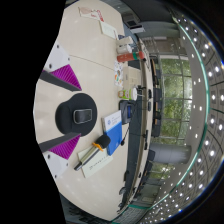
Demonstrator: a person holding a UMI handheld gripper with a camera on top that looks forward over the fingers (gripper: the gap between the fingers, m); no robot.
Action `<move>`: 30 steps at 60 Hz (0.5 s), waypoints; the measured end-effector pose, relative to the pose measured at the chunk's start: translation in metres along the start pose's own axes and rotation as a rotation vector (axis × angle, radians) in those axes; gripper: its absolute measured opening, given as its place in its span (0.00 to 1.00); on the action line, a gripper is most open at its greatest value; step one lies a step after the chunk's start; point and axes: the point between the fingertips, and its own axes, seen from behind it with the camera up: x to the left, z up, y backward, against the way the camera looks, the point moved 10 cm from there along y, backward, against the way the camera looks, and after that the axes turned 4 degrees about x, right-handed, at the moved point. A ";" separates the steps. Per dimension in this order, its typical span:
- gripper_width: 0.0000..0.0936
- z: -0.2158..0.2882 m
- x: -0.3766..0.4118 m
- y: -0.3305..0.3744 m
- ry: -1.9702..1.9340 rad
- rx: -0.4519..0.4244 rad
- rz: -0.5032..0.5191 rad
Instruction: Arrange mouse
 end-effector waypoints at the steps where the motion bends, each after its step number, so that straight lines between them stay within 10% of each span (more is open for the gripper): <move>1: 0.91 -0.002 0.002 0.010 0.001 -0.007 -0.004; 30: 0.91 -0.066 0.039 0.210 0.045 -0.054 -0.058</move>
